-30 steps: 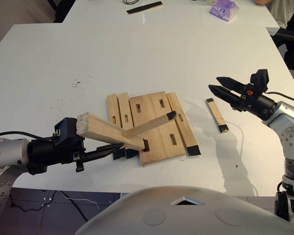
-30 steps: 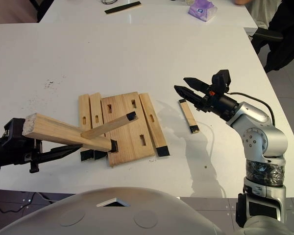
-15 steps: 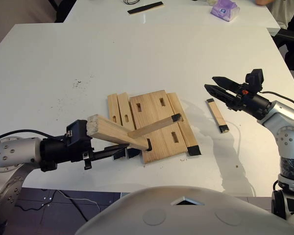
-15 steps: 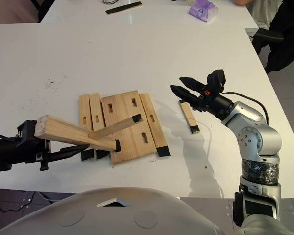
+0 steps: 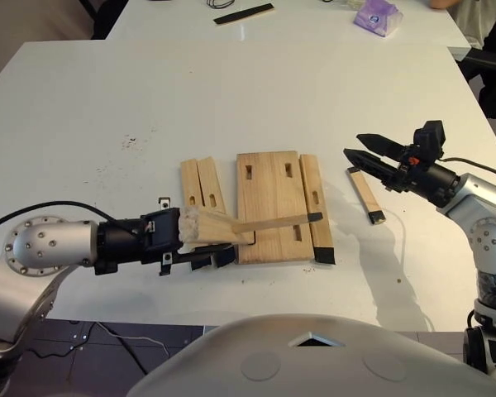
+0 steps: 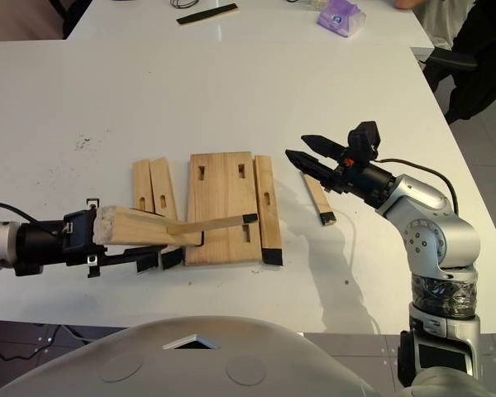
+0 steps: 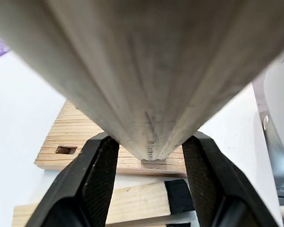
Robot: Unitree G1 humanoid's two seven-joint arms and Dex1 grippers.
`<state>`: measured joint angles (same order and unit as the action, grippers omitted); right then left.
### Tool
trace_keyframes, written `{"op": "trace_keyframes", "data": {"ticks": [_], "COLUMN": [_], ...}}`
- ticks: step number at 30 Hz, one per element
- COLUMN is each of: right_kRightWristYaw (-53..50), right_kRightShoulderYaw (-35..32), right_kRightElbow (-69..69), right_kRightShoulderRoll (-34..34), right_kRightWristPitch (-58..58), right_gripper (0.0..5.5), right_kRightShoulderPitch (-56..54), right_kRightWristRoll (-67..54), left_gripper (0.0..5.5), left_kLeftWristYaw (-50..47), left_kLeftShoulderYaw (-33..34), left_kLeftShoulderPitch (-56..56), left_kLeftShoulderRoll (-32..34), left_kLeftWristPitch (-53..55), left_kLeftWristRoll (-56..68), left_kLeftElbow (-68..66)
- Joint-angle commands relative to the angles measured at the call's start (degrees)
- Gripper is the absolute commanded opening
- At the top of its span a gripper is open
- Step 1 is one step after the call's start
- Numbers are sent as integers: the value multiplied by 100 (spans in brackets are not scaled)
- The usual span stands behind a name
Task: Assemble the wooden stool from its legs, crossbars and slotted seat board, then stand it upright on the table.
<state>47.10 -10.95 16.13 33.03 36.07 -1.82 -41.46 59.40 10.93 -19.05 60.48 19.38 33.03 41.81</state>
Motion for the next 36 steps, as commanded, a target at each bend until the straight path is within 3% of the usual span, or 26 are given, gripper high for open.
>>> {"op": "trace_keyframes", "data": {"ticks": [1, 8, 12, 21, 22, 27, 33, 36], "right_kRightWristYaw": [-58, -66, -45, 164, 181, 134, -12, -119], "right_kRightShoulderYaw": [144, 354, 447, 506, 465, 261, 166, 49], "right_kRightElbow": [87, 7, -171, -482, -451, -364, -31, -11], "right_kRightShoulderRoll": [-50, -115, -115, -103, -99, -113, -100, -88], "right_kRightWristPitch": [53, 14, -59, -156, -177, -337, -343, -403], "right_gripper": [298, 298, 298, 298, 298, 298, 298, 298], "right_kRightShoulderPitch": [23, -114, -339, -641, -603, -339, -125, 51], "right_kRightWristRoll": [24, 86, 172, 252, 237, 261, 236, 307], "left_gripper": [204, 204, 204, 204, 241, 318, 318, 318], "left_kLeftWristYaw": [71, 494, 544, 399, 267, -96, -1225, -2096], "left_kLeftShoulderYaw": [-372, -1332, -1577, -2052, -2008, -1704, -468, -345], "left_kLeftShoulderPitch": [542, 1463, 2011, 2531, 2582, 1721, 411, -437], "left_kLeftShoulderRoll": [358, 180, -211, -411, -463, -279, -695, -1123], "left_kLeftWristPitch": [1005, 403, 173, -108, 39, -122, 743, 1622], "left_kLeftWristRoll": [64, -529, -449, -1201, -1144, -1520, -1545, -1740], "left_kLeftElbow": [-667, -1562, -1820, -2305, -2263, -1496, -758, -200]}}
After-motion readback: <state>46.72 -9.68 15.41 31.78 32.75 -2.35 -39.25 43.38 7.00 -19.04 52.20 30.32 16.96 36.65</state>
